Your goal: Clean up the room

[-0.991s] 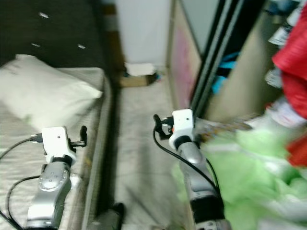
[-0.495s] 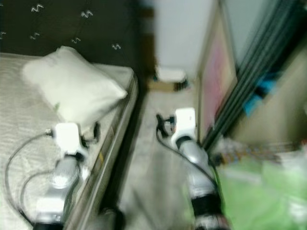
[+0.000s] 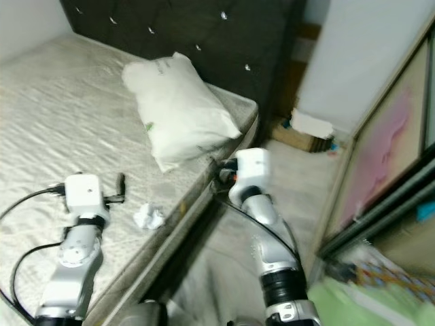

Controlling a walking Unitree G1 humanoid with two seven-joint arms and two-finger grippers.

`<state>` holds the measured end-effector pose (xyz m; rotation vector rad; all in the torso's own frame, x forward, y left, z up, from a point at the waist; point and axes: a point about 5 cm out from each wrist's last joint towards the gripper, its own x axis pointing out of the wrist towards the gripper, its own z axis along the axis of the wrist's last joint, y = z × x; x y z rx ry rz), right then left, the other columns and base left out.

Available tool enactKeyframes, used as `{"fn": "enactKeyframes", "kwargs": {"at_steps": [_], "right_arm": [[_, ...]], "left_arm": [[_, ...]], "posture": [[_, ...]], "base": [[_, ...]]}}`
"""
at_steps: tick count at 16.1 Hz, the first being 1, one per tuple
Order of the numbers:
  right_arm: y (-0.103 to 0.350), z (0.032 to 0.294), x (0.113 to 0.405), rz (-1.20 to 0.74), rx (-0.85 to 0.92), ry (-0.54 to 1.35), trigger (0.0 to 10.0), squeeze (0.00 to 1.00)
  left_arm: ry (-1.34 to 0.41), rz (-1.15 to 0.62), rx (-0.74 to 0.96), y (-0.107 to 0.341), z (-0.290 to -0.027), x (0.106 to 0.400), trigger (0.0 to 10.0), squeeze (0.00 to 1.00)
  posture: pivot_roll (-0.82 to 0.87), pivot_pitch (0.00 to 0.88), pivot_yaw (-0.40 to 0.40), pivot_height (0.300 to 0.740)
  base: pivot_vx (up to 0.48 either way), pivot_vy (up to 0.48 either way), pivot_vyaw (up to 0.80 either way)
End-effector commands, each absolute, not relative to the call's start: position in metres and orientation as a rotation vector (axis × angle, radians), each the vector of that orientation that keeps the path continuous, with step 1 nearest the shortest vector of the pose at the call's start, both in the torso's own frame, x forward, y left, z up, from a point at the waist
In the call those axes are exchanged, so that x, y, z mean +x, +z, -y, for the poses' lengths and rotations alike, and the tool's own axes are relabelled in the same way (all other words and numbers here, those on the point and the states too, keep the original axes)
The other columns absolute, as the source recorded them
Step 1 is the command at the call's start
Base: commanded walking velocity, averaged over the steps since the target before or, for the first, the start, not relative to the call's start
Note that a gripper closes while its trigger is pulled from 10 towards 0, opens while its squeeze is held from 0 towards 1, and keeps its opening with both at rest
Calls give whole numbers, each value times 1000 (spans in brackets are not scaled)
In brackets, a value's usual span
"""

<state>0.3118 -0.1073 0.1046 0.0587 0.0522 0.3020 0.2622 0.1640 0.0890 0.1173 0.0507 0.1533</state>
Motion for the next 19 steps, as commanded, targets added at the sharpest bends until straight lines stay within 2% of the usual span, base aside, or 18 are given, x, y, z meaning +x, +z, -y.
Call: {"fn": "enactKeyframes", "kwargs": {"at_steps": [1,5,9,12,14,16,19], "right_arm": [[104,116,313,-56,68,286,10000,0],[105,116,313,-46,75,290,10000,0],[106,117,313,-40,78,288,10000,0],[106,117,313,-38,79,289,10000,0],[107,119,315,-33,90,274,10000,0],[108,125,316,-36,111,232,10000,0],[102,136,315,-25,2,156,10000,0]], "left_arm": [[148,-46,110,89,-162,261,10000,0],[139,-21,85,88,-171,257,10000,0],[117,2,103,90,-167,259,10000,0],[188,-21,124,89,-167,259,10000,0],[157,-16,112,88,-167,259,10000,0],[183,-28,109,86,-171,258,10000,0],[209,6,103,88,-177,254,10000,0]], "posture": [[-22,86,-12,740],[-24,84,-11,740],[-24,82,-12,740],[-22,81,-12,740],[-22,80,-13,740],[-25,76,-15,740],[-23,73,-18,740]], "base": [[0,0,781],[0,0,778],[0,0,775],[0,0,773],[0,0,706],[0,0,0],[0,0,0]]}}
